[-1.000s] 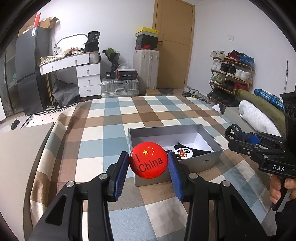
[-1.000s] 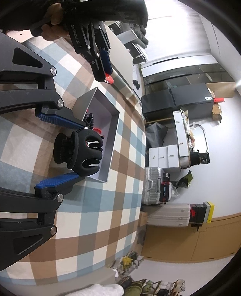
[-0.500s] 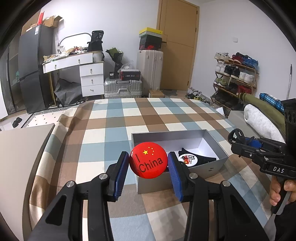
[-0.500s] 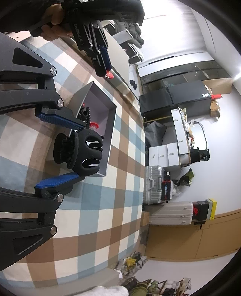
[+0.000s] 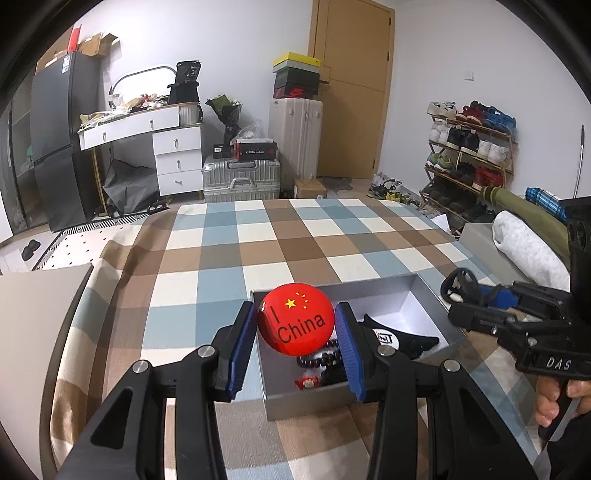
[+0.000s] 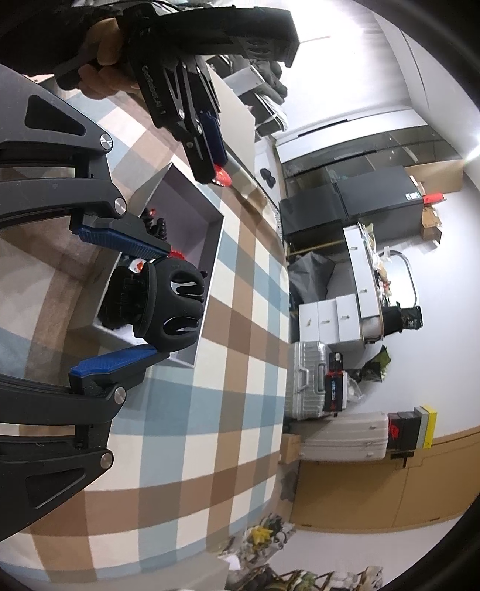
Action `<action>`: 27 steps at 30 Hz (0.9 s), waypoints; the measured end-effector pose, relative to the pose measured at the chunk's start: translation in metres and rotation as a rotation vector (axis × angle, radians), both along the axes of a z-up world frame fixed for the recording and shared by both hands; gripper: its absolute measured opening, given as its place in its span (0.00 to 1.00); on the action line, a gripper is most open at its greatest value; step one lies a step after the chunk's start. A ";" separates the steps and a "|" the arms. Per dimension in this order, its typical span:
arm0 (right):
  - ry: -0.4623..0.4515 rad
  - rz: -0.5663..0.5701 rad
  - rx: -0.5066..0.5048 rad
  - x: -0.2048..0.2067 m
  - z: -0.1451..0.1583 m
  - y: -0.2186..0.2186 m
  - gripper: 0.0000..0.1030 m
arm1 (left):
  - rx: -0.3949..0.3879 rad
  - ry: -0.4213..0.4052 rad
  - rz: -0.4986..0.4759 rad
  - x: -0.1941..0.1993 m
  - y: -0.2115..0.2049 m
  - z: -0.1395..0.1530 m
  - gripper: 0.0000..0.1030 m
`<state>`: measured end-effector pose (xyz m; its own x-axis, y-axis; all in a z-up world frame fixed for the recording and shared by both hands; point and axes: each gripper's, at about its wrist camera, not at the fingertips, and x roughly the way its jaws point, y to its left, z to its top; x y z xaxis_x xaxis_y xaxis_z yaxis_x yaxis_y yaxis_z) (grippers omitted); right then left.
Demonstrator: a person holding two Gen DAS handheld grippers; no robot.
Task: Organize jewelry
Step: 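Carry the claw clip and red badge into the grey box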
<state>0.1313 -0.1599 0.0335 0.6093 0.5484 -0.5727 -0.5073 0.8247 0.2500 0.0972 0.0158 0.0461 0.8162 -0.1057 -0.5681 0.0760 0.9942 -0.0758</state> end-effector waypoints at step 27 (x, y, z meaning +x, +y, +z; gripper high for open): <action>0.092 0.066 -0.048 0.028 -0.028 0.033 0.46 | 0.076 0.096 -0.045 0.027 -0.016 -0.026 0.36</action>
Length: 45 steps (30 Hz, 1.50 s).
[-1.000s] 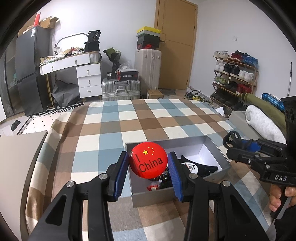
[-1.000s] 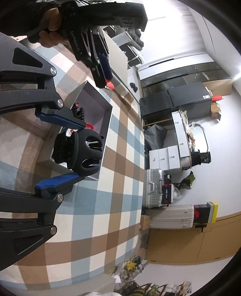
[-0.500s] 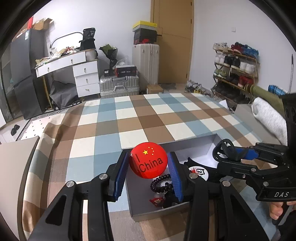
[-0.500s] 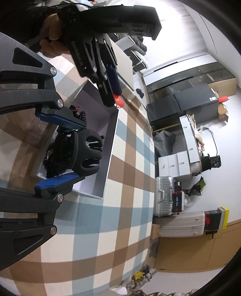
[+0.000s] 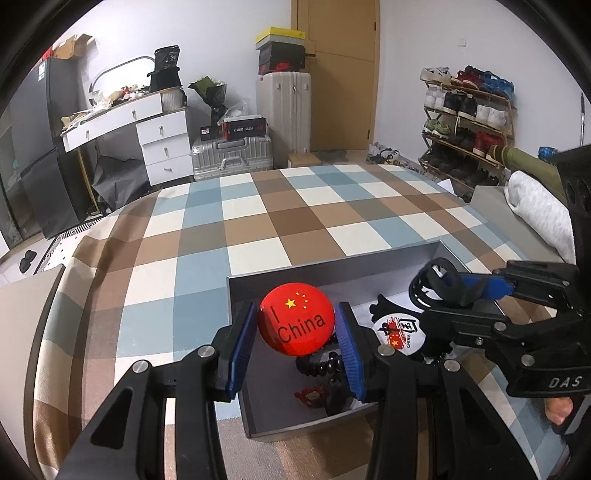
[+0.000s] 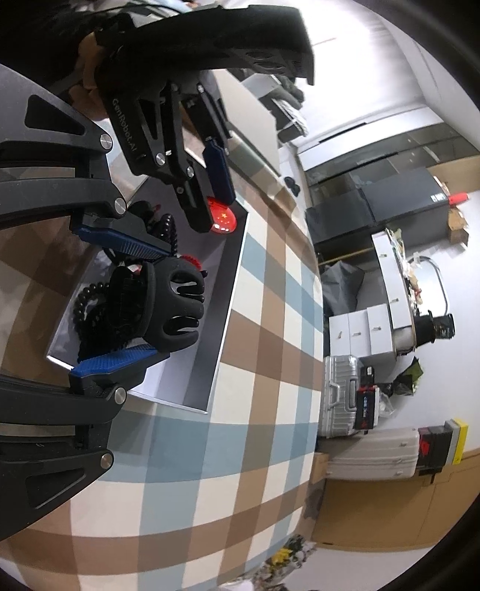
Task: Organize jewelry
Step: 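Carry the claw clip and red badge into the grey box, then open both grippers to release the clip and badge in the box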
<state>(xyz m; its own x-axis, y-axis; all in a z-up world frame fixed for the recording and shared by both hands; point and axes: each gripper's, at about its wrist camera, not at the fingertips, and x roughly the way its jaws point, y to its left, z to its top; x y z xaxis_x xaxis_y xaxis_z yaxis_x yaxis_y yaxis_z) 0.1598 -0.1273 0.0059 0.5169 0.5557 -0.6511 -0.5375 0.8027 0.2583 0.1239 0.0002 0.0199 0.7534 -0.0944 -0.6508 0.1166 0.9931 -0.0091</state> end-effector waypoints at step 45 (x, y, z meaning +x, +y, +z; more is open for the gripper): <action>-0.130 -0.069 0.121 -0.039 0.048 -0.041 1.00 | -0.059 -0.094 0.027 -0.049 -0.004 0.017 0.99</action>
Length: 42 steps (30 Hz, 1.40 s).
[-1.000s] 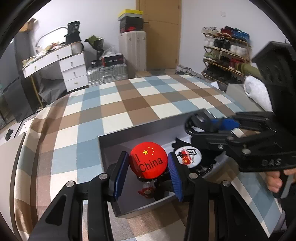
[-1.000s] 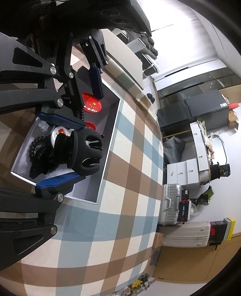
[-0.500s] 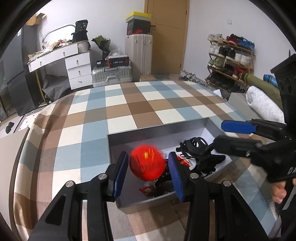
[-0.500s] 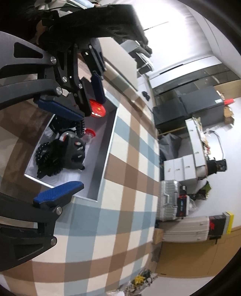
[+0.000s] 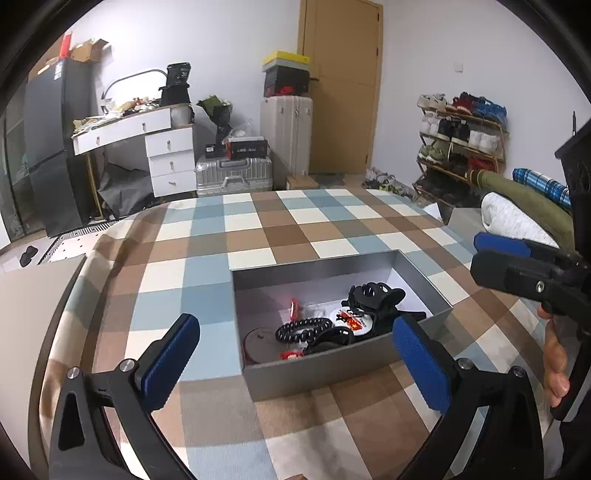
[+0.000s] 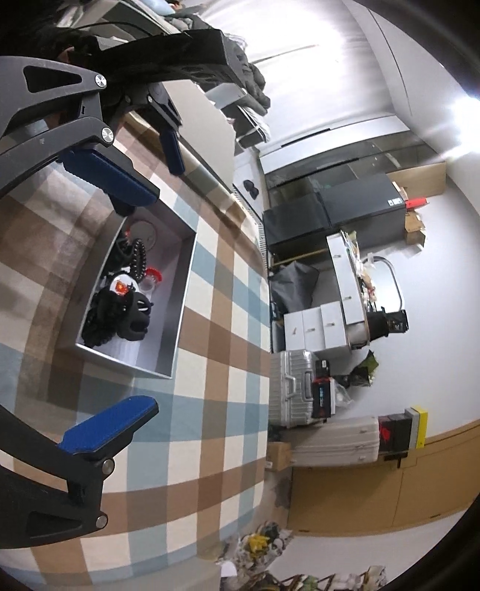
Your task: Organize jewelry
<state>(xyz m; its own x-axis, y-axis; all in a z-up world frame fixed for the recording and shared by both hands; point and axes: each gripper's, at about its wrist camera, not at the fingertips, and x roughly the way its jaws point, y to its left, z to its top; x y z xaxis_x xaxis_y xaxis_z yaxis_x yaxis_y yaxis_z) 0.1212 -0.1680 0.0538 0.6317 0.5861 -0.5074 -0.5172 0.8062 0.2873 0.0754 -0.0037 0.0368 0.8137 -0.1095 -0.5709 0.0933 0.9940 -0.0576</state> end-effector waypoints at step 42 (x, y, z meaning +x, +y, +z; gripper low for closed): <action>-0.209 -0.122 0.100 -0.050 -0.034 -0.023 1.00 | 0.020 -0.137 0.027 -0.037 0.002 -0.014 0.99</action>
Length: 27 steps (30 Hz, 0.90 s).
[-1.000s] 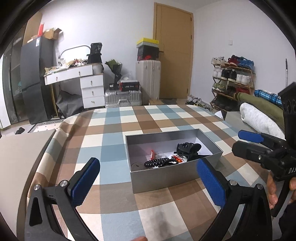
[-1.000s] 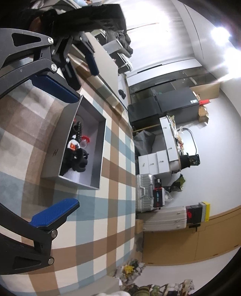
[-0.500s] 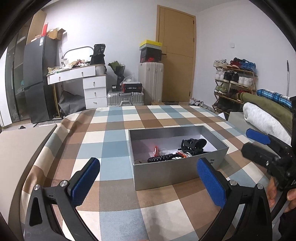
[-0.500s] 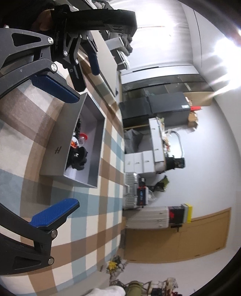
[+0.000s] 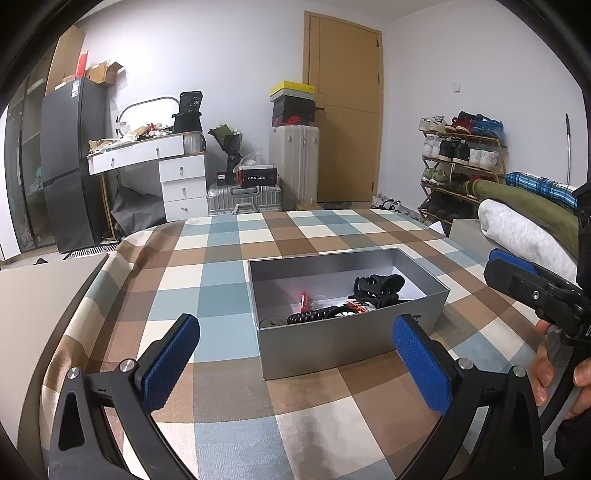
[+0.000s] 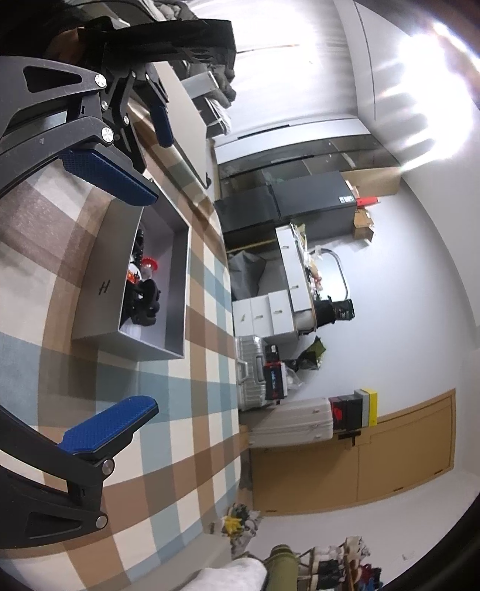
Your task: Organize jewelry
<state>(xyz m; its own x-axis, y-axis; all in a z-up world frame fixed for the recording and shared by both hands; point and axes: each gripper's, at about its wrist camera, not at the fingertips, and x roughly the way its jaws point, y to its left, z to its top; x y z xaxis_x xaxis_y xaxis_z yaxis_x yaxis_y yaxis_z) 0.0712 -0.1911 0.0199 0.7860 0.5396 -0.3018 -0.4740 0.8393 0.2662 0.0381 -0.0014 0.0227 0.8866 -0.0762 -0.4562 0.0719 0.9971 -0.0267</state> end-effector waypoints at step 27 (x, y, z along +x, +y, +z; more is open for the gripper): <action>-0.005 0.009 -0.019 -0.003 0.000 0.004 1.00 | -0.004 0.011 0.007 0.002 0.000 -0.001 0.99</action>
<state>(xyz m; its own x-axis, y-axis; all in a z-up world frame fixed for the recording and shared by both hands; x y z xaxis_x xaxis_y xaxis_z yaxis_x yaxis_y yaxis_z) 0.0679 -0.1871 0.0203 0.7830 0.5407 -0.3076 -0.4826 0.8400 0.2480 0.0398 -0.0016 0.0213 0.8822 -0.0719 -0.4654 0.0645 0.9974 -0.0318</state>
